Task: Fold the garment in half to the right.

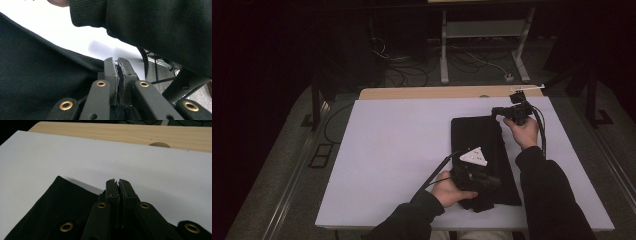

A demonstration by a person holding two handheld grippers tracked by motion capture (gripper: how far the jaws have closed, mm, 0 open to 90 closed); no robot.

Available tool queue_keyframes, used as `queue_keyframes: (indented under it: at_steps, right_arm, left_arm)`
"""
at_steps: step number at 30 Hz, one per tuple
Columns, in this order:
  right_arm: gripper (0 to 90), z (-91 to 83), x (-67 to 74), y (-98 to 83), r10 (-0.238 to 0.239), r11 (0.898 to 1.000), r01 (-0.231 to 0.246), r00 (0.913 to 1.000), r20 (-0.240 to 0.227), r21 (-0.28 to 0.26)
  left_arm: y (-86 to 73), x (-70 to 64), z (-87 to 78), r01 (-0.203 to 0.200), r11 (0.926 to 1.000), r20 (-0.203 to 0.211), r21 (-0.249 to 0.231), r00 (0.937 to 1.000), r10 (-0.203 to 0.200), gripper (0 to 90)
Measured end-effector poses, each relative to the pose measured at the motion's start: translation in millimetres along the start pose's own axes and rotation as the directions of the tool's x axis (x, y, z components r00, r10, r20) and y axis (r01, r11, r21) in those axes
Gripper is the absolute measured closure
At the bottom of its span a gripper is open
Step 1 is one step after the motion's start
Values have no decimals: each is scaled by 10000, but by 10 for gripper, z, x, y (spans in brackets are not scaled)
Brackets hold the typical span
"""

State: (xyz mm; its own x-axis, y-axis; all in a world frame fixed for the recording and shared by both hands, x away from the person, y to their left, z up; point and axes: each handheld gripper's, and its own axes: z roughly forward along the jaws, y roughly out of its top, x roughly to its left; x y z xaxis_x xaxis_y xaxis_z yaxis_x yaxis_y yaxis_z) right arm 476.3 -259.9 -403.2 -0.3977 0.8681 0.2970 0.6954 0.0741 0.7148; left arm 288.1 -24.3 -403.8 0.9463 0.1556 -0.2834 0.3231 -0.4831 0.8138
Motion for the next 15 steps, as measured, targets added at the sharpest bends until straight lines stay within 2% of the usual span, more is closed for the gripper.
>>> queue_keyframes:
  at_steps: [3,8,15]
  right_arm:
    - [853,2,-35,-36,17,10000,-17,10000,52,53]
    - [853,17,-111,-106,308,9995,-308,9995,-17,61]
    - [848,52,-205,-229,579,9977,-579,9983,7,340]
  left_arm:
    - [-12,4,42,78,10000,45,12,10000,-78,848]
    - [-23,2,95,243,9997,103,-30,9997,-243,848]
    - [-36,10,158,270,9996,168,90,9995,-271,848]
